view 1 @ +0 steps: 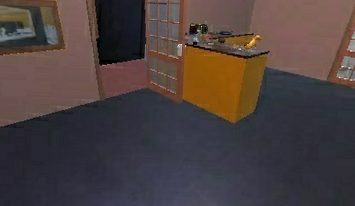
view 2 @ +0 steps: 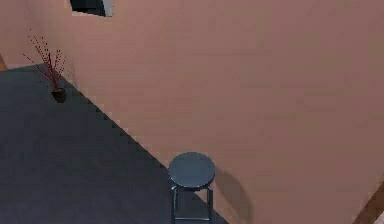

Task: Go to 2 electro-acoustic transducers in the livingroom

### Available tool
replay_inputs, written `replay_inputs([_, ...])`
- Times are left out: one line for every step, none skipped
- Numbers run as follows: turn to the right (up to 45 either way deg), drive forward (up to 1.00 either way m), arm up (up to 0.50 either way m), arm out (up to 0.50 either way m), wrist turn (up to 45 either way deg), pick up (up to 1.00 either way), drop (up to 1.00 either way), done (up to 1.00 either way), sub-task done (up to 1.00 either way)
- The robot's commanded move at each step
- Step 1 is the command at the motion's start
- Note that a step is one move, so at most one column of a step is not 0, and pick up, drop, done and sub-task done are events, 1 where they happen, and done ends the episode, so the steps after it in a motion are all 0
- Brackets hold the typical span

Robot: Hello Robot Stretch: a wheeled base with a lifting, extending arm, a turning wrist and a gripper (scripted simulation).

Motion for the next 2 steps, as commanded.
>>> replay_inputs([-3.0, 0.0, 0.0, 0.0, 0.0, 0.0, 0.0, 0.0, 0.0])
replay_inputs([0.0, 0.4, 0.0, 0.0, 0.0, 0.0, 0.0, 0.0, 0.0])
